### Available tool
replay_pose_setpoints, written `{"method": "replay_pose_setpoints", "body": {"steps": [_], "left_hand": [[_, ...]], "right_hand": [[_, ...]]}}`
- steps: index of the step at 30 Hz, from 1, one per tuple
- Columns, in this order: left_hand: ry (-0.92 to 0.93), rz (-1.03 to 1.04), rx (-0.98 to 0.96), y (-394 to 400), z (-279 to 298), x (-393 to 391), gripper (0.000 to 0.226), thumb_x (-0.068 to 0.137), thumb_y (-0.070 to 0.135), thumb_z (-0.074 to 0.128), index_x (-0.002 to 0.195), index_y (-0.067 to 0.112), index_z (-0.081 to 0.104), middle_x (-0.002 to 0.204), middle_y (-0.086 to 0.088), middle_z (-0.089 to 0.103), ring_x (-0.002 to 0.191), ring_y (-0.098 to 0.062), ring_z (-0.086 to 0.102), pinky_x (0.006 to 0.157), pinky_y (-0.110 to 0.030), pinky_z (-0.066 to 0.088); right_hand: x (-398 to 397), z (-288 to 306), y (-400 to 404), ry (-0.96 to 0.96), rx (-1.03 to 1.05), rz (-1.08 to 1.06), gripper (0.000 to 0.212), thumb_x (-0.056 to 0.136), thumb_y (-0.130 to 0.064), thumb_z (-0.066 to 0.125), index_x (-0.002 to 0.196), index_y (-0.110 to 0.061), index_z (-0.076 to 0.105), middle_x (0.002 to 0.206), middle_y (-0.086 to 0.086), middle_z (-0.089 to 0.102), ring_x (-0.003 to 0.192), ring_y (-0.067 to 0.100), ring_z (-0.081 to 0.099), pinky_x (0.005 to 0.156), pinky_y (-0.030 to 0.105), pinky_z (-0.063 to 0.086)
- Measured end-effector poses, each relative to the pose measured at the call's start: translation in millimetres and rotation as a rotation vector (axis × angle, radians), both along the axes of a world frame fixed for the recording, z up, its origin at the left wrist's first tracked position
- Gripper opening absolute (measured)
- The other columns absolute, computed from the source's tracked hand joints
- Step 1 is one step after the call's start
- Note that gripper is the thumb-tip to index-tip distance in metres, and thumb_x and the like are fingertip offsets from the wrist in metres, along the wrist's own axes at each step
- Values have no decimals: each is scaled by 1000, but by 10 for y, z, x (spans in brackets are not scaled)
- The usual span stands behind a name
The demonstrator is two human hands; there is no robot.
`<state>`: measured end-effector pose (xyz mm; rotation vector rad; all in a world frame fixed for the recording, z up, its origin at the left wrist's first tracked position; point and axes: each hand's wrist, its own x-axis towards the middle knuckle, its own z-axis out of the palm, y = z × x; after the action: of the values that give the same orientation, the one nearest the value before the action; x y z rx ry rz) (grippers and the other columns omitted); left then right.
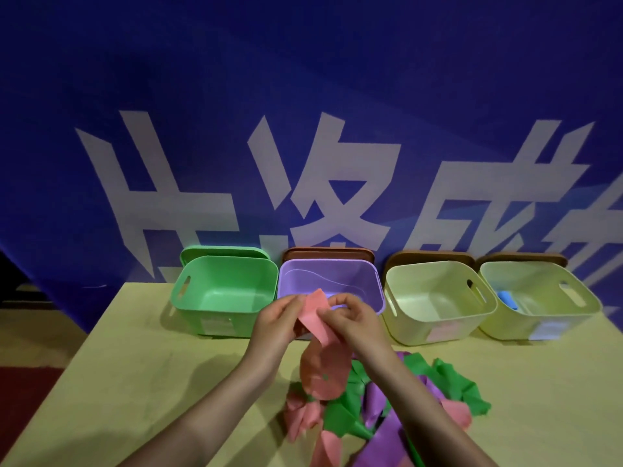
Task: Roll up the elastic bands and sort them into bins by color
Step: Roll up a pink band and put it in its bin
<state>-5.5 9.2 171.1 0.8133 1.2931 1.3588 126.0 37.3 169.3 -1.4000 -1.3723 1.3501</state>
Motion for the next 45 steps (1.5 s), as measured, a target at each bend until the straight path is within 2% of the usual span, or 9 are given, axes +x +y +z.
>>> {"method": "replay_pose_setpoints", "body": {"steps": [5,9,15,21,27,31,34,40,45], "left_hand": [[40,-131,34,28,0,2,24,73,35,68,91,21,76,95,-14,72,89,-26,65,84,-46,51],[15,-168,64,36,-14,39,19,87,18,66,104,17,74,103,-12,72,96,-25,67,87,-41,52],[-135,4,9,16,0,61,17,94,8,53,93,0,68,83,-17,65,75,-26,61,64,-28,55],[-234,61,23,-9,56,131,16,94,7,53,86,2,66,76,-12,64,66,-17,63,59,-25,55],[-304,262,81,210,193,12,20,95,11,54,110,2,63,101,-12,68,91,-18,66,71,-21,56],[-261,336,87,364,292,-181,29,95,11,55,122,0,58,114,-16,66,106,-23,65,87,-29,53],[-194,312,61,436,265,-202,31,94,12,57,123,1,58,116,-15,65,106,-22,65,85,-28,53],[-82,283,73,509,224,-211,29,94,12,57,122,4,60,112,-11,66,98,-17,66,81,-25,53],[-108,291,83,517,153,-239,26,95,13,56,120,5,58,100,-5,66,89,-12,65,78,-25,54]], "right_hand": [[67,-27,48,108,59,4,4,88,-18,68,90,-15,65,59,-3,66,56,9,61,57,25,43],[123,-44,96,124,86,23,8,88,-21,68,92,-14,65,63,0,66,61,14,61,59,28,44],[112,-111,37,185,84,85,7,90,-16,66,96,-18,64,63,5,60,65,20,57,61,29,43],[172,-176,28,266,46,135,27,81,-18,76,106,-19,64,75,9,71,68,22,66,66,33,50],[341,-360,15,119,14,154,51,58,-39,85,100,-18,62,87,12,72,70,24,67,68,41,55],[618,-475,-37,89,-71,229,25,80,-22,77,92,-4,67,75,6,69,59,14,63,53,24,50],[797,-587,-92,22,-104,282,46,75,-41,75,89,3,70,72,7,65,60,13,55,54,22,41],[1057,-916,-152,-273,-6,257,34,83,-34,73,53,-25,61,53,-13,45,52,3,36,57,25,28],[1092,-873,-203,-82,31,220,14,75,-30,80,64,-26,72,75,-9,64,74,6,57,76,24,42]]}}
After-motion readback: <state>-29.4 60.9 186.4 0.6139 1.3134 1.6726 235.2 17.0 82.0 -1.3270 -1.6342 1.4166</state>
